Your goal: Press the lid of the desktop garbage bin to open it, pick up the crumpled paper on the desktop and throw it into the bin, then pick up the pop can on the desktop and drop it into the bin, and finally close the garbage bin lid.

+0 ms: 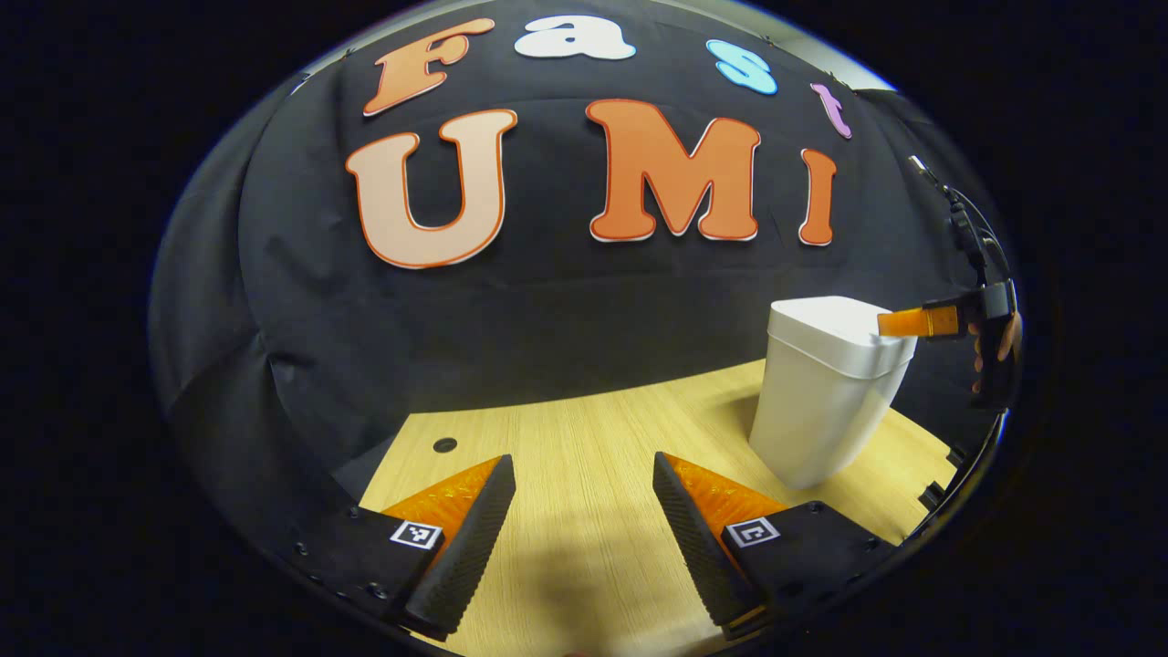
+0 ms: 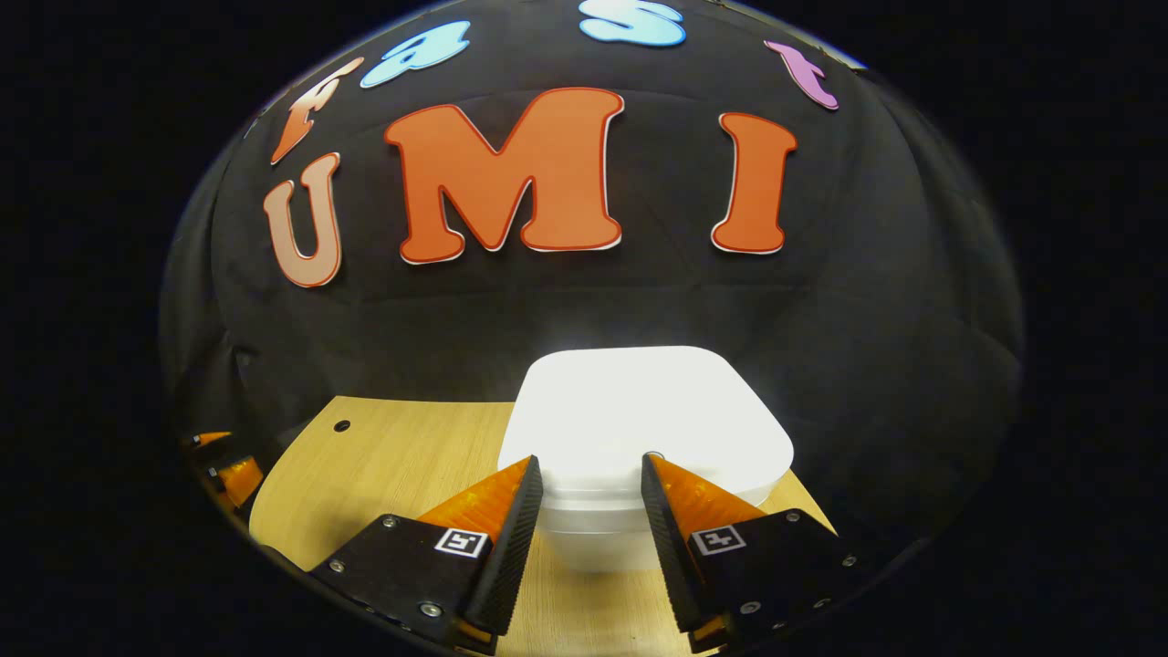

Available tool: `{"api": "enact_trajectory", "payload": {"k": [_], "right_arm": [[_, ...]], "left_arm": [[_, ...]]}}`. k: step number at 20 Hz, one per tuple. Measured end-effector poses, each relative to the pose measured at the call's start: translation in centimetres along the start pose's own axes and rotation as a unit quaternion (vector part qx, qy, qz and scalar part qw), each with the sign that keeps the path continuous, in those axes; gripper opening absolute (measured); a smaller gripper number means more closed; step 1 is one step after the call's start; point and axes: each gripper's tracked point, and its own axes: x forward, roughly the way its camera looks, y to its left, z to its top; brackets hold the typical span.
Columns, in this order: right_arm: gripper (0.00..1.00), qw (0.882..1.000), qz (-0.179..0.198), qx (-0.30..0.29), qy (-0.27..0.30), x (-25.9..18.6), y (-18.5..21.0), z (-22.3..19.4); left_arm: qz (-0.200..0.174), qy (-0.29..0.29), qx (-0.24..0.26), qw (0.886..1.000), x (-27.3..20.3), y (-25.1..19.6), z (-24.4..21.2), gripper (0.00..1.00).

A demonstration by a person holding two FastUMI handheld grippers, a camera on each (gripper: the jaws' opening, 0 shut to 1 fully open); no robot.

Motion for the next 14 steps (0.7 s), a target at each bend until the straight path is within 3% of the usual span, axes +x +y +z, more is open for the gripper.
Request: {"api": "enact_trajectory", "payload": {"k": [4,5,14], "right_arm": [[0.63,1.0,0.019,-0.017,-0.008,-0.9,2.8,0.1],[0.67,0.999,0.024,-0.023,-0.014,-1.0,3.5,0.3],[0.67,0.995,0.072,-0.039,-0.064,-2.9,8.7,1.1]], "left_arm": [[0.019,-0.039,0.003,0.999,-0.2,1.0,3.3,0.97],[0.025,-0.047,0.002,0.999,-0.2,1.4,3.8,0.97],[0.059,-0.112,-0.034,0.991,-2.1,3.4,8.3,0.97]]}}
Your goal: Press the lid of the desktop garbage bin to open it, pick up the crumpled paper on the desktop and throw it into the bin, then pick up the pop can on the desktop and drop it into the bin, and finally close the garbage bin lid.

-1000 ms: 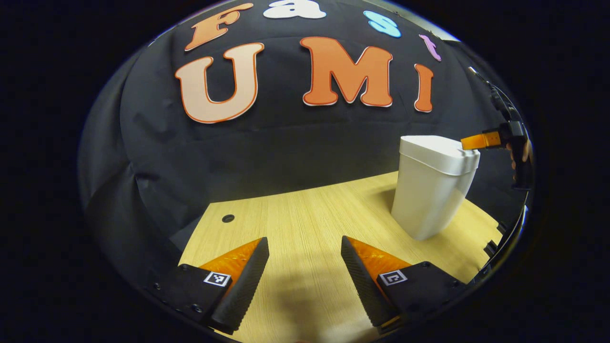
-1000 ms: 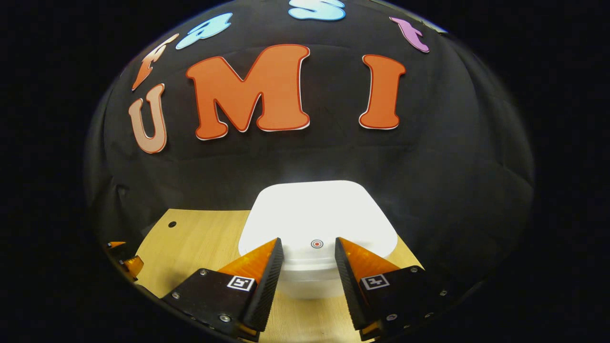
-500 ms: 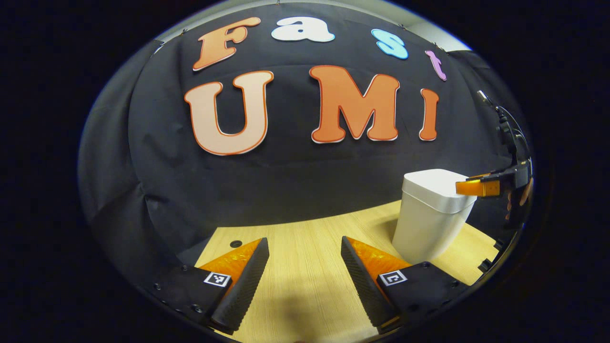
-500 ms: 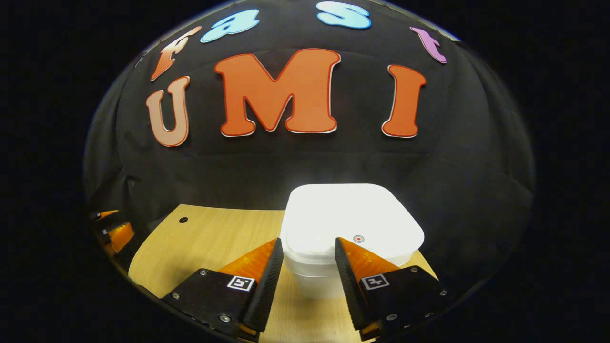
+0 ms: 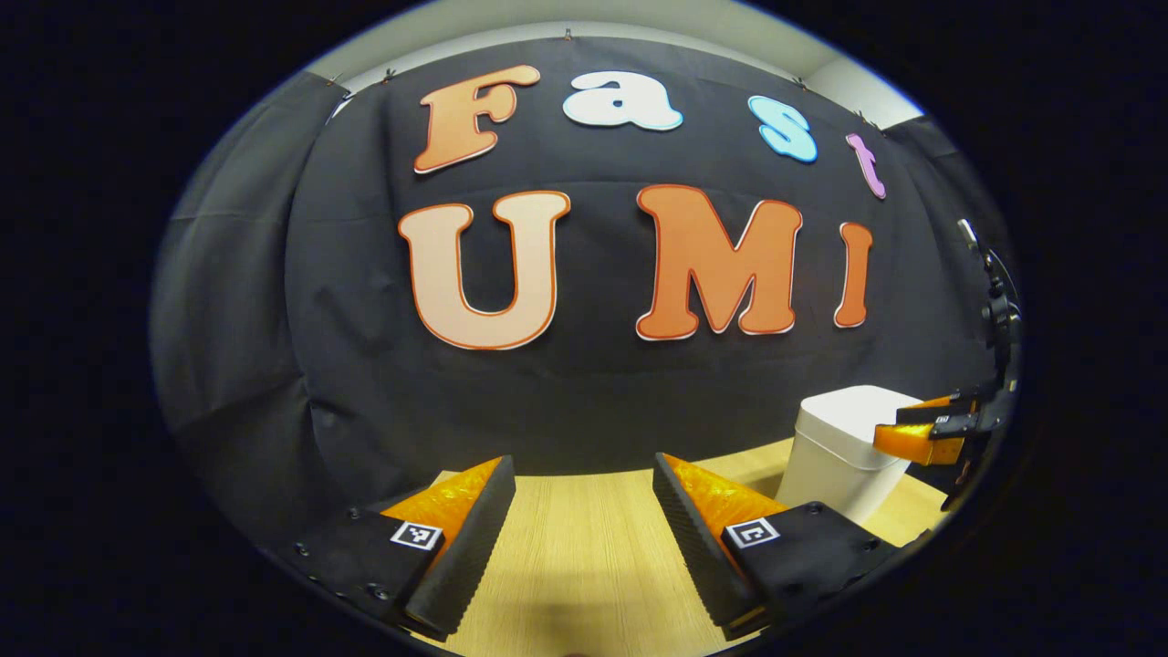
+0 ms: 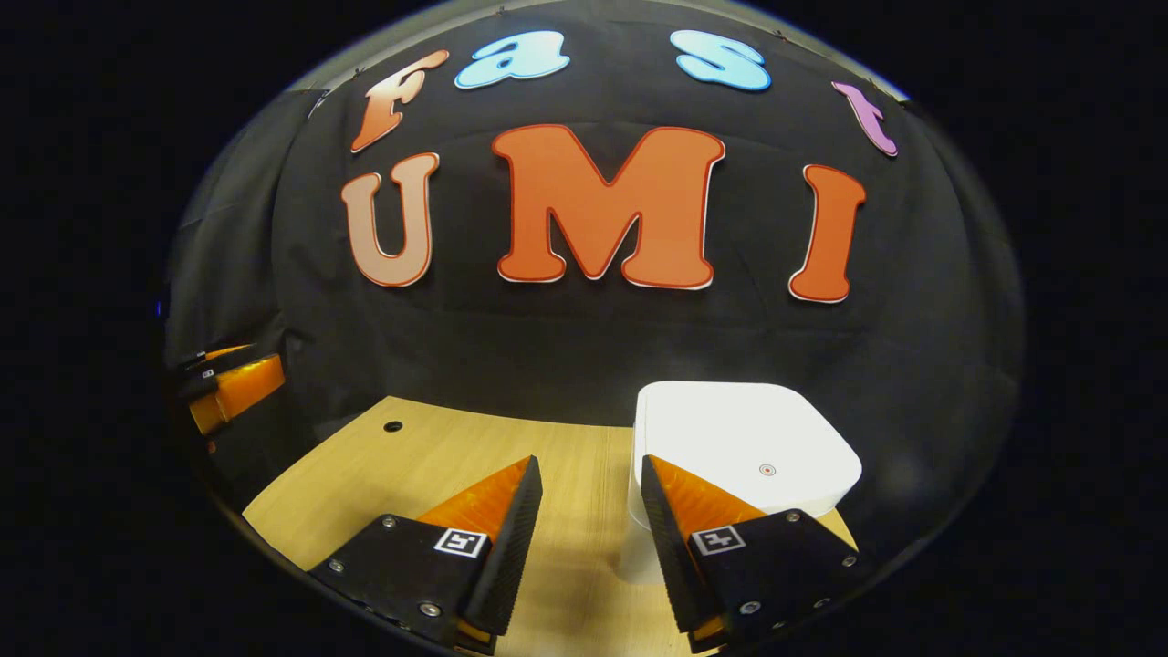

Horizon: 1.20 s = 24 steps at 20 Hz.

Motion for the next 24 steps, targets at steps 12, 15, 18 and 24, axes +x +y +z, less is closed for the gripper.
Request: {"api": "enact_trajectory", "payload": {"k": [12,15,18,24], "right_arm": [[0.67,0.999,0.031,-0.006,-0.012,-0.5,4.4,-0.8],[0.67,0.999,0.035,-0.014,-0.015,-0.8,4.8,-0.7],[0.69,0.999,0.039,-0.012,-0.016,-0.5,5.0,-0.7],[0.76,0.999,0.044,-0.01,-0.02,-0.4,5.1,-0.4]], "left_arm": [[0.018,-0.047,0.021,0.999,-1.2,-0.2,1.3,0.97],[0.012,-0.044,0.02,0.999,-1.4,-1.0,0.9,0.97],[0.01,-0.041,0.019,0.999,-1.3,-1.3,0.5,0.97],[0.005,-0.031,0.015,0.999,-1.1,-1.9,-0.4,0.97]]}}
